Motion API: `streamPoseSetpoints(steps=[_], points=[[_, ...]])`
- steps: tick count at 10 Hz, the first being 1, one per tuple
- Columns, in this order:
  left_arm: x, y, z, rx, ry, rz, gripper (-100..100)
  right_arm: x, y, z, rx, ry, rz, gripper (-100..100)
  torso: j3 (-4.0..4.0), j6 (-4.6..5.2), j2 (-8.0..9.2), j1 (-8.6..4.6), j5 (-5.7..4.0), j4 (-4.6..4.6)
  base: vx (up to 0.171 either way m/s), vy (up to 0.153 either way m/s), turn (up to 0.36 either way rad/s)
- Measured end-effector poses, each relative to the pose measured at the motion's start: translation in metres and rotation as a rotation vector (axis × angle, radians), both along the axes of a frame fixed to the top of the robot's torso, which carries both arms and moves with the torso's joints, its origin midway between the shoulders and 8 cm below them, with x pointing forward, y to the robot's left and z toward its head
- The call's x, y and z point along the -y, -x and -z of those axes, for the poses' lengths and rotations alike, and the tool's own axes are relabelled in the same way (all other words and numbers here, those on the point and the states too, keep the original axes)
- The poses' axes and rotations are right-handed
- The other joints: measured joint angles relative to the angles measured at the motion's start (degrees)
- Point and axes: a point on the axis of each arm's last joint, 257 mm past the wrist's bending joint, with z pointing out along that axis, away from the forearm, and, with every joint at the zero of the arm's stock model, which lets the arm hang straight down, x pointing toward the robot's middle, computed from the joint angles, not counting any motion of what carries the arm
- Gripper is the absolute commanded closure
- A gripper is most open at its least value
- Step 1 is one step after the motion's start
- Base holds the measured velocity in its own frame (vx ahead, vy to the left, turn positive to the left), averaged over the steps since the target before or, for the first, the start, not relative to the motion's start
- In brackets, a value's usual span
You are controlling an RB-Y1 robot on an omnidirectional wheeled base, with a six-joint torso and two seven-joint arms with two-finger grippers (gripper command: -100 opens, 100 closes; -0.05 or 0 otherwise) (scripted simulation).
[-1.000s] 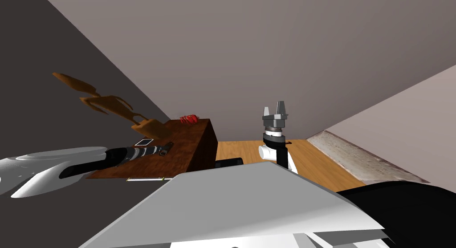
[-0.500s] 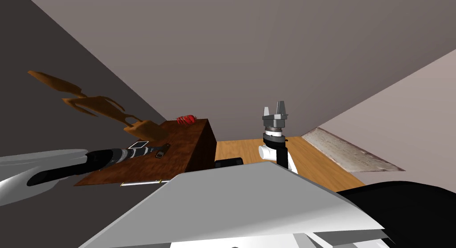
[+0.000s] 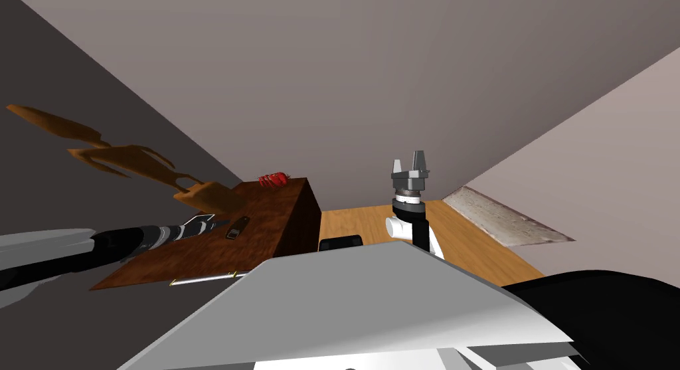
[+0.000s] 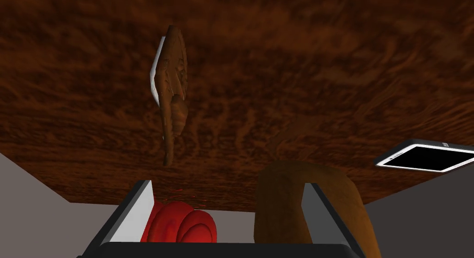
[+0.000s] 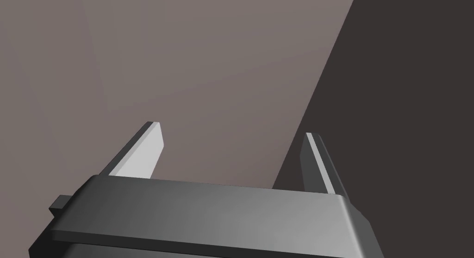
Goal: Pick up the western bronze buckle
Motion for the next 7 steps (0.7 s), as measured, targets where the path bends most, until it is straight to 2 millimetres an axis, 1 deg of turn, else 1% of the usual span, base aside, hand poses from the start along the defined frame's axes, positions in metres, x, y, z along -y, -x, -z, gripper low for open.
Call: streamPoseSetpoints(steps=[1, 2, 4, 5, 7], points=[[-0.010, 0.009, -0.005, 0.011, -0.005, -0.026, -100, 0.000, 0.000, 0.000, 0.000, 0.000, 0.000, 0, 0.06, -0.03, 0.11, -0.04, -0.01, 0.03, -0.041, -0.026, 0.000], [-0.019, 0.013, -0.012, 0.020, -0.011, -0.040, -100, 0.000, 0.000, 0.000, 0.000, 0.000, 0.000, 0, 0.09, -0.01, 0.15, -0.07, -0.02, 0.04, -0.021, -0.016, -0.002], [-0.029, 0.010, -0.019, 0.036, -0.021, -0.051, -100, 0.000, 0.000, 0.000, 0.000, 0.000, 0.000, 0, 0.01, 0.01, 0.02, -0.02, -0.01, 0.01, -0.002, -0.003, -0.002], [-0.032, 0.013, -0.018, 0.028, -0.024, -0.053, -100, 0.000, 0.000, 0.000, 0.000, 0.000, 0.000, 0, -0.01, 0.00, -0.02, 0.01, 0.00, 0.00, 0.005, 0.003, 0.001], [-0.034, 0.025, -0.008, 0.004, -0.022, -0.062, -100, 0.000, 0.000, 0.000, 0.000, 0.000, 0.000, 0, -0.02, 0.00, -0.03, 0.02, 0.01, -0.01, 0.000, 0.000, 0.000]])
